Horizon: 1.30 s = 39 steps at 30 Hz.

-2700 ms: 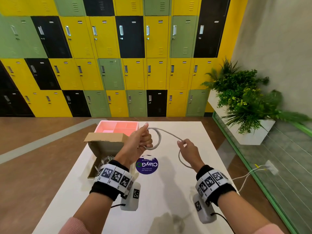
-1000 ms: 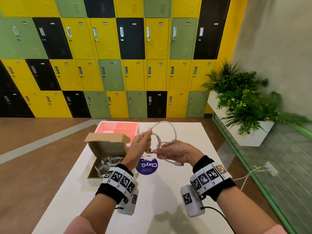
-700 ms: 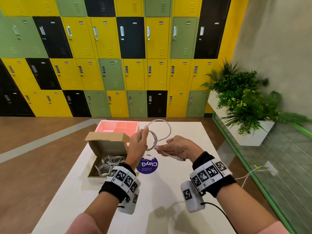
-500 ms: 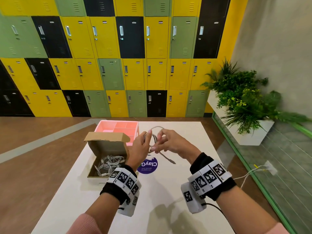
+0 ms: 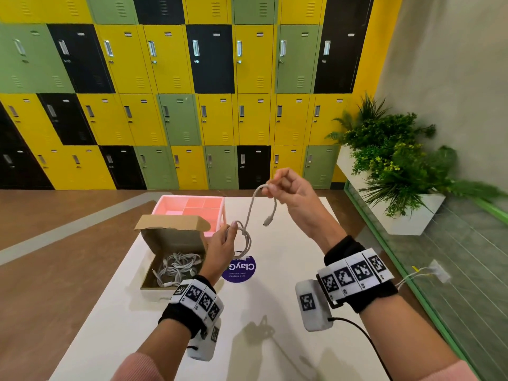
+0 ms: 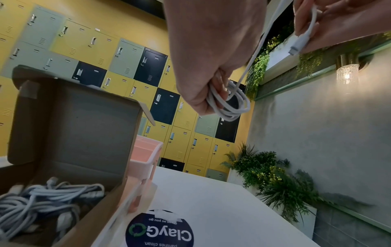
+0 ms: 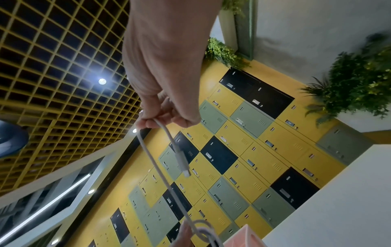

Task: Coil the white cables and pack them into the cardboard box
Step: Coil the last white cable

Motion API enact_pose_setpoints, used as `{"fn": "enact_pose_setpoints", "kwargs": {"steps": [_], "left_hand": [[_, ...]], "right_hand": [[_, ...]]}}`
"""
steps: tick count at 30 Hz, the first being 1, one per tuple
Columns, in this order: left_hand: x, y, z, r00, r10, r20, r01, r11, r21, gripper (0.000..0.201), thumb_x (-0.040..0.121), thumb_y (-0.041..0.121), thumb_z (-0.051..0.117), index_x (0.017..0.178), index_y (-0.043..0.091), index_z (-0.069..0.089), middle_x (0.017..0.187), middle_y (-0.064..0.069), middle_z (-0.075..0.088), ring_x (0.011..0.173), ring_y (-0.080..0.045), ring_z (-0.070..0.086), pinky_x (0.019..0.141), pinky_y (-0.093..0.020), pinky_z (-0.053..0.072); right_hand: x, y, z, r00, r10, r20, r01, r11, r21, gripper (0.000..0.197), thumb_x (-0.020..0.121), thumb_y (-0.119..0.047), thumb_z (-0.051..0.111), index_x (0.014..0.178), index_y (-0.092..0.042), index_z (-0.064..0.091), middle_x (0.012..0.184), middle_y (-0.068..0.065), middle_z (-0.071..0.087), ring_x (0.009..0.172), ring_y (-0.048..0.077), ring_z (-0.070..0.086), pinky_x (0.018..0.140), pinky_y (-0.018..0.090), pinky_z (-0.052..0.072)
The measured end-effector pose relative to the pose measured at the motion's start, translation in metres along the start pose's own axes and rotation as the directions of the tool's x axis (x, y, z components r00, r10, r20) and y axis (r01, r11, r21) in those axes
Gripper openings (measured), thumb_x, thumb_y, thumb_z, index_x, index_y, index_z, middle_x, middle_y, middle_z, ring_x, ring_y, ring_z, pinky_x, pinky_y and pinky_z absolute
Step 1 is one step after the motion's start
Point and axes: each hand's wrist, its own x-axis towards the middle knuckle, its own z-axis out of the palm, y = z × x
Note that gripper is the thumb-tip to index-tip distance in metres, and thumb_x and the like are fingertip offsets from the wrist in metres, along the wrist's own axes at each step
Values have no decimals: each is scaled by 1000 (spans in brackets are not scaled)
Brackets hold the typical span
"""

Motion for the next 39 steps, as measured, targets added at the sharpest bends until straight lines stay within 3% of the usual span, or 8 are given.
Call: {"fn": "enact_pose_setpoints", "kwargs": {"steps": [7,11,15,20,26,32,35,39], "left_hand": [[-1,-15,-11,999,37,-17,-37,999,11,38,101,38,38,98,8,61,82,-16,56,75,-21,52,66,-32,44],[-6,-14,-12,998,61,-11,-60,997,46,26,102,29,40,85,17,56,75,-3,55,69,-14,49,65,-27,41],[-6,-15,-12,1000,15,5,-15,997,76,17,97,39,44,88,24,46,82,-9,60,69,-24,54,61,-45,48],[-8,-13,-11,987,137,84,-155,953,259,17,101,23,42,94,14,54,75,10,59,60,3,52,59,-15,41],[-8,-2,-10,982,94,164,-114,987,115,28,102,25,38,96,3,55,82,-7,54,65,-12,49,57,-22,44],[-17,7,-8,907,48,418,-81,995,59,18,91,30,59,101,15,60,85,15,66,82,-10,63,68,-24,54],[-16,6,-7,914,50,403,-74,996,45,23,85,32,68,99,15,62,88,9,67,88,-13,64,76,-29,55],[-15,10,-5,952,68,299,-52,997,-59,26,81,39,67,91,16,63,78,9,63,69,-8,58,57,-22,48]], "right_hand": [[11,-4,-25,966,-23,-259,79,975,209,26,90,9,48,85,-16,49,69,-8,68,70,7,65,71,18,48],[13,-1,-31,942,-3,-337,86,969,232,25,91,9,47,84,-16,49,67,-6,69,67,5,66,68,16,50],[15,3,-38,916,32,-400,92,954,287,26,92,9,47,84,-16,48,68,-3,70,66,6,67,65,16,52],[14,12,-46,874,67,-480,86,953,290,23,92,7,50,89,-16,50,75,0,69,69,8,67,64,16,51],[8,30,-57,812,99,-575,-3,986,165,16,94,-4,54,90,-19,50,86,3,66,72,7,62,67,21,45],[6,39,-70,723,143,-676,-14,981,192,19,93,-2,55,88,-18,46,80,5,63,71,10,58,62,19,43],[4,43,-73,703,151,-695,-15,980,198,20,92,0,55,87,-17,46,77,5,63,68,10,58,58,18,44],[-2,49,-74,683,173,-710,-79,983,164,17,94,-3,54,87,-17,47,80,5,65,69,11,58,62,21,44]]}}
